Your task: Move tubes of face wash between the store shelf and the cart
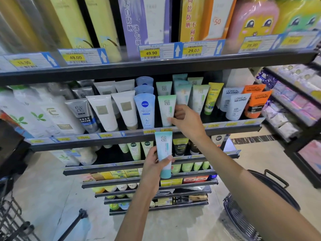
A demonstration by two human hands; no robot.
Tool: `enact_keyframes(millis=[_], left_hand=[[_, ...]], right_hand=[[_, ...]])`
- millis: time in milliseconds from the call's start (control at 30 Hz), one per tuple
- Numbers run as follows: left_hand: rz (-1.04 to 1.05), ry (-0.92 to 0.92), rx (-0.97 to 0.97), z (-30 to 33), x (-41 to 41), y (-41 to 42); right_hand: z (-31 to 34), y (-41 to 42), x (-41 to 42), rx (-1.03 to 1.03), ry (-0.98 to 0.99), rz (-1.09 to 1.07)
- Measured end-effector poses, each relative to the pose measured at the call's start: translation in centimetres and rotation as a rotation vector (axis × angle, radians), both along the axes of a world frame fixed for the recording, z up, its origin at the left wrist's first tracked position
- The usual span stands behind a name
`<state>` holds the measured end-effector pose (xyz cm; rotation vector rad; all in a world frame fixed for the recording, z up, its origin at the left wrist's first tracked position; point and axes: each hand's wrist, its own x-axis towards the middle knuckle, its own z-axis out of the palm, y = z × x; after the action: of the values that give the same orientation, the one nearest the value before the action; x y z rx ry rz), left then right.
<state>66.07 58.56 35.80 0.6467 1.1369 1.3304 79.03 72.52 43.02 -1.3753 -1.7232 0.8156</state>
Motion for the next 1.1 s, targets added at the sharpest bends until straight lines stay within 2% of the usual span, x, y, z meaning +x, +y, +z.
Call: enact_keyframes(millis=[133, 200, 300, 433, 533, 667, 833, 967, 1100], left_hand=[[0.003, 0.061, 0.020, -0.1, 1.1, 0.4], [0.031, 0.118, 0.030, 0.3, 2.2, 0.6], [0.075, 0.195, 0.096, 1.1, 4.1, 1.2], [0.165, 0.318, 0.193, 2.5, 7.2, 2.6], [0.288, 0.446, 0.253, 3.9, 9.7, 4.1], [0.416, 0.632, 0.280, 6.0, 12.3, 5.9], [0.500, 0.744, 0.322, 7.5, 14.0, 8.3], [0.585, 0.921, 0.264, 7.7, 14.0, 10.4], [0.648, 0.906, 0.242, 8.5, 14.3, 11.5]], right_hand=[[-0.3, -1.1, 3.3, 0.105, -0.047, -0.029], [-0.5, -1.4, 5.2, 0.157, -0.136, -0.030], [-0.7, -1.1, 8.1, 0.263, -0.318, -0.007], [-1.1, -0.1, 11.1, 0.416, -0.706, 0.043], [-1.7, 0.7, 12.8, 0.488, -0.835, 0.089], [-2.4, 1.4, 14.3, 0.556, -0.856, 0.143], [-3.5, 1.9, 15.1, 0.624, -0.774, 0.182], [-3.6, 2.2, 15.3, 0.626, -0.742, 0.203], [-3.7, 2.2, 15.5, 0.610, -0.756, 0.224]])
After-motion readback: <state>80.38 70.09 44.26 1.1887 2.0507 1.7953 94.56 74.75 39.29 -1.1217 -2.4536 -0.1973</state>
